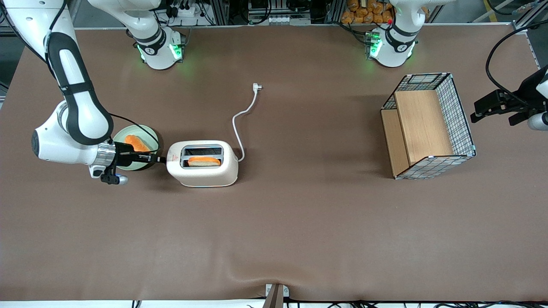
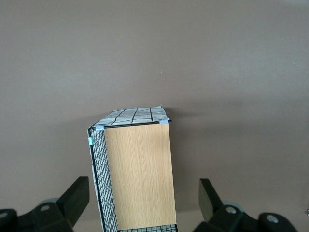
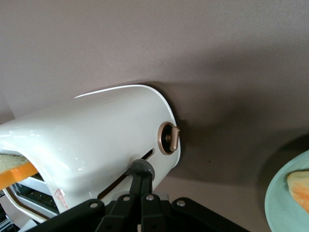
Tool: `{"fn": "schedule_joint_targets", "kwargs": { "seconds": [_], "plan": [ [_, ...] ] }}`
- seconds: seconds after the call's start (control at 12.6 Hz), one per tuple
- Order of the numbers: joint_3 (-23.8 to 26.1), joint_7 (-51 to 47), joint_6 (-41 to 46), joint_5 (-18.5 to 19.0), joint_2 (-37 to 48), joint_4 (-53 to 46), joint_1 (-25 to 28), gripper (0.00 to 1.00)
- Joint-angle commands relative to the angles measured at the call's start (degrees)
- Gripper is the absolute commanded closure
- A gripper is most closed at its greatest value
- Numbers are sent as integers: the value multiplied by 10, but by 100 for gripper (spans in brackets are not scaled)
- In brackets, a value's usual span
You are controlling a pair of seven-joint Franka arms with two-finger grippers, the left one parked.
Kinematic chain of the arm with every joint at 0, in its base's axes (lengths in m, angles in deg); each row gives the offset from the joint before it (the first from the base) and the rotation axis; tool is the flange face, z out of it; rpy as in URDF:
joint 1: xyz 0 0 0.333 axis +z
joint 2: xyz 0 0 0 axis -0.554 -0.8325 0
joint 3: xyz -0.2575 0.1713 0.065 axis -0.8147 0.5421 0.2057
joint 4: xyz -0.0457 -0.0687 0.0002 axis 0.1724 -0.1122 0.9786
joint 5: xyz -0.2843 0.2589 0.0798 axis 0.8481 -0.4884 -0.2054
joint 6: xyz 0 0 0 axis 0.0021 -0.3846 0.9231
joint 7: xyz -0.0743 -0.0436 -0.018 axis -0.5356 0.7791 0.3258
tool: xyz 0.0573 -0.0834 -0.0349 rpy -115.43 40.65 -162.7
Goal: Press toaster button with right arm
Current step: 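Lower the right gripper onto the toaster's lever beside the plate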
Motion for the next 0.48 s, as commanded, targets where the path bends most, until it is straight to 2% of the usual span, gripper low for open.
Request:
{"fn": "schedule_joint_targets", "kwargs": {
  "seconds": [0.0,0.4],
  "plan": [
    [2,-2,-21,-14,-15,-1,7,100],
    [3,3,-29,-14,-24,-1,11,100]
  ]
}}
